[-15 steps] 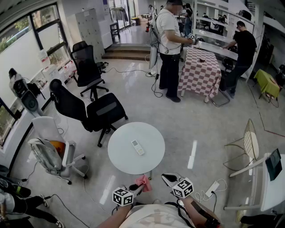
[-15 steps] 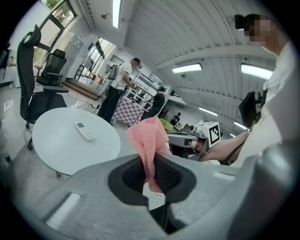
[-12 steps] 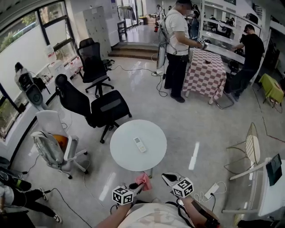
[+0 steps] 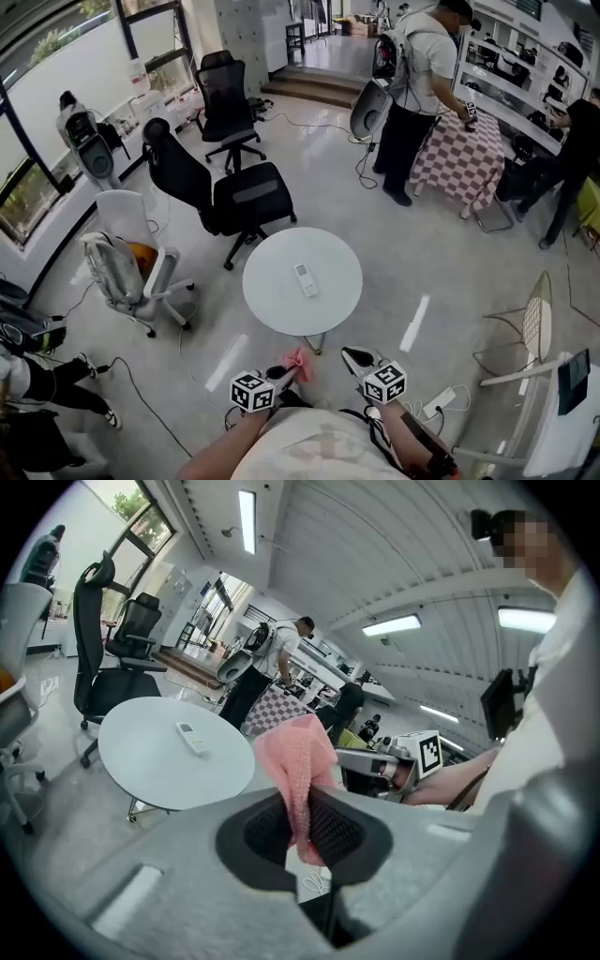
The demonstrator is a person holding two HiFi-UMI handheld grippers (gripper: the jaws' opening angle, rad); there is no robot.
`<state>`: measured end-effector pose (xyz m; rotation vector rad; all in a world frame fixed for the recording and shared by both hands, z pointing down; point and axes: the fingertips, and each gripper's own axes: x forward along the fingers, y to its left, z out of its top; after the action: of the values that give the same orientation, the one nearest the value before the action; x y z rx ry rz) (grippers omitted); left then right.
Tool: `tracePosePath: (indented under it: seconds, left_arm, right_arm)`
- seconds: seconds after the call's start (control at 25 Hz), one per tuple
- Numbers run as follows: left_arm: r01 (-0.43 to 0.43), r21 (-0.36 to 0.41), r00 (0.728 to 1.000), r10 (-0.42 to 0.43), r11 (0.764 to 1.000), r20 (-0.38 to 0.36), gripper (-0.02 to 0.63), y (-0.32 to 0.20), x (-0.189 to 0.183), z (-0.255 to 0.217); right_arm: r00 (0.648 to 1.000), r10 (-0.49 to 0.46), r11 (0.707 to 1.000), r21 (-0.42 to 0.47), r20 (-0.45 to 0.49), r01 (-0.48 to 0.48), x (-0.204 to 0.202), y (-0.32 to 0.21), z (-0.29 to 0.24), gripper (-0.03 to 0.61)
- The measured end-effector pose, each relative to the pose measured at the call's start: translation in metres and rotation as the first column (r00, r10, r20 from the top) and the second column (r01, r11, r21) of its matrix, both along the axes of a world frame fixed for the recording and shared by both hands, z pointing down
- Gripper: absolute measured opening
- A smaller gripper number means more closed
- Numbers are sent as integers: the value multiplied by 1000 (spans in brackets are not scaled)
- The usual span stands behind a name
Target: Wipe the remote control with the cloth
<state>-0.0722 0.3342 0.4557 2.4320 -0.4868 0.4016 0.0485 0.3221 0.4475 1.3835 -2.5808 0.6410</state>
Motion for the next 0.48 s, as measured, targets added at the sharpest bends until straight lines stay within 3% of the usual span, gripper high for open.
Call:
tracePosePath:
  seconds: [0.28, 0.48]
  left_arm:
    - [34, -11, 999, -34, 999, 9, 18, -10, 3, 2]
    - [14, -23, 1000, -14, 1000, 19, 20, -22, 10, 9]
  right_arm:
    - [1000, -15, 1000, -19, 8, 15, 4, -10, 5, 6]
    - [1000, 3, 999, -41, 6, -3, 9, -27, 14, 8]
